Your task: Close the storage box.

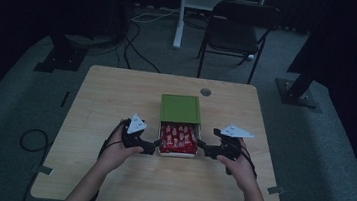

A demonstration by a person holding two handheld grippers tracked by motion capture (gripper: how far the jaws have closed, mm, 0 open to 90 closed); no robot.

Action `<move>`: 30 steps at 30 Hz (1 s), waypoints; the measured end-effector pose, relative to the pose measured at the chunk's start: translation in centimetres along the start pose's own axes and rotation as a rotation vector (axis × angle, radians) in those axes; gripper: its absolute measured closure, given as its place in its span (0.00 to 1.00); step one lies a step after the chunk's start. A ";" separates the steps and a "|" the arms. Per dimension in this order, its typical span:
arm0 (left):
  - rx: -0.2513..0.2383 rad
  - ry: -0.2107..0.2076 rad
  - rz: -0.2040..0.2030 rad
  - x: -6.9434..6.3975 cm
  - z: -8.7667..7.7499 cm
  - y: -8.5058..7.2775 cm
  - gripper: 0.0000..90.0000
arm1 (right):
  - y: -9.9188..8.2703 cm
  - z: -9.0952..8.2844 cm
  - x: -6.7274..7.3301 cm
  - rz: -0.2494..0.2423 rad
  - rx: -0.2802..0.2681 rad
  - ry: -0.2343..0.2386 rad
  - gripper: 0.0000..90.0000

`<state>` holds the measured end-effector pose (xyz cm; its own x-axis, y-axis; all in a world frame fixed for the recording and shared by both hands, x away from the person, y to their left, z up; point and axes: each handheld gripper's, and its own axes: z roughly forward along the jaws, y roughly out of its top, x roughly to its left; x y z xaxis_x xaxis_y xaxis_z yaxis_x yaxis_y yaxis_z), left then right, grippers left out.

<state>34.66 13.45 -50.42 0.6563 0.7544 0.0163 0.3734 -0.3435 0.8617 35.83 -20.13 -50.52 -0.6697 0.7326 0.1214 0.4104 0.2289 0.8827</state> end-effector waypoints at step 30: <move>-0.003 0.032 -0.002 1.2 1.3 0.8 0.02 | 1.0 1.8 -0.8 0.008 -0.004 -0.052 0.14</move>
<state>36.57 13.36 -50.33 0.6341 0.7727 0.0307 0.3730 -0.3405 0.8631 37.85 -19.34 -50.52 -0.6334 0.7666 0.1052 0.4133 0.2202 0.8836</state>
